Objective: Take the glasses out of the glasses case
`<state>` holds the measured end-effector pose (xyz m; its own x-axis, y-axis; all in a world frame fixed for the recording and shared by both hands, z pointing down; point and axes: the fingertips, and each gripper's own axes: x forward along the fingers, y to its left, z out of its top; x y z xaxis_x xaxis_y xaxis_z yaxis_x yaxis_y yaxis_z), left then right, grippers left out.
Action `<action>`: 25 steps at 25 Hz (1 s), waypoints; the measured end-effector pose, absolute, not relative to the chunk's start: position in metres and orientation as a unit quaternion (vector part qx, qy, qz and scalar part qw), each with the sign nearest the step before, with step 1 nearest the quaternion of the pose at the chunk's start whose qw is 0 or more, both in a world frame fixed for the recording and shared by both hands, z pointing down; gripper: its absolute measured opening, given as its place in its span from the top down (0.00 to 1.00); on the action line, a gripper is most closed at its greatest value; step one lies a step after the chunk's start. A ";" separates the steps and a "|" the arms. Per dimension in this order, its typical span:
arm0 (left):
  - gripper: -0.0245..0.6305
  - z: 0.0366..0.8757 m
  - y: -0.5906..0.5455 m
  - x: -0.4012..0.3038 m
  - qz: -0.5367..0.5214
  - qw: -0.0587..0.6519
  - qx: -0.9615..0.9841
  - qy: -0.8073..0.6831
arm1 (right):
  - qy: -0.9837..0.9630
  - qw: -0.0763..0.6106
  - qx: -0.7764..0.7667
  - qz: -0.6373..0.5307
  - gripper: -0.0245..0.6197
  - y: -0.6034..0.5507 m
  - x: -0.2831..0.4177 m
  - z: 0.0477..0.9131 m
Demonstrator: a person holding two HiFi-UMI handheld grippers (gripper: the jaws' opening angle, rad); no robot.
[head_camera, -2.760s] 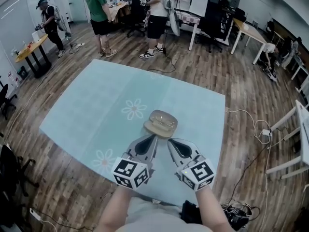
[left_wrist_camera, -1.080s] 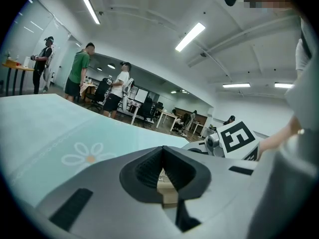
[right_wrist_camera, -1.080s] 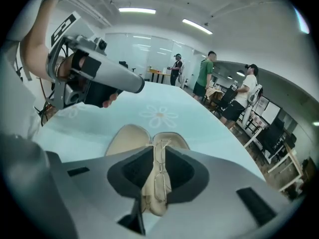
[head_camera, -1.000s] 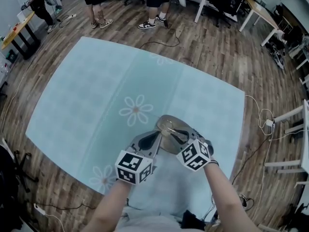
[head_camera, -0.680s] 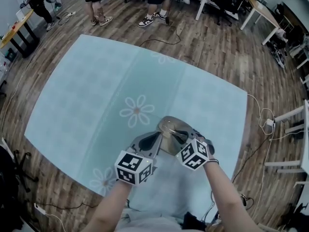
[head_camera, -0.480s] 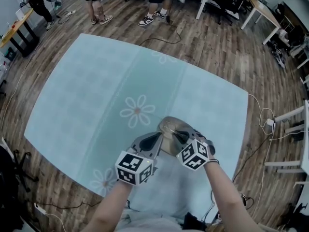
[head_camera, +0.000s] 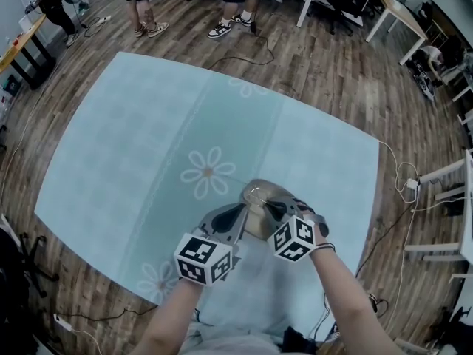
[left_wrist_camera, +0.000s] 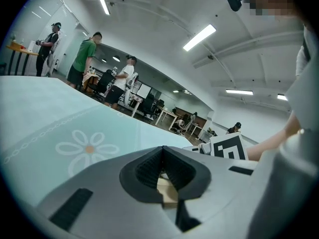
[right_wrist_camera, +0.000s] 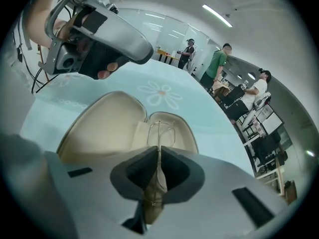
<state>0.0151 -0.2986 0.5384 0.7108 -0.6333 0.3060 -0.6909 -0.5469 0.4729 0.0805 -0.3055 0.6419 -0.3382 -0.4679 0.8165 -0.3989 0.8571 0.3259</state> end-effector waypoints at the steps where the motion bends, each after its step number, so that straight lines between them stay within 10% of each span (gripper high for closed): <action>1: 0.95 0.539 -0.299 0.015 0.048 0.292 0.877 -0.378 | -0.817 0.512 0.264 -0.033 0.92 -0.305 0.081 0.642; 25: 0.95 0.506 -0.288 0.013 0.025 0.256 0.885 -0.387 | -0.820 0.476 0.312 -0.052 0.94 -0.296 0.079 0.590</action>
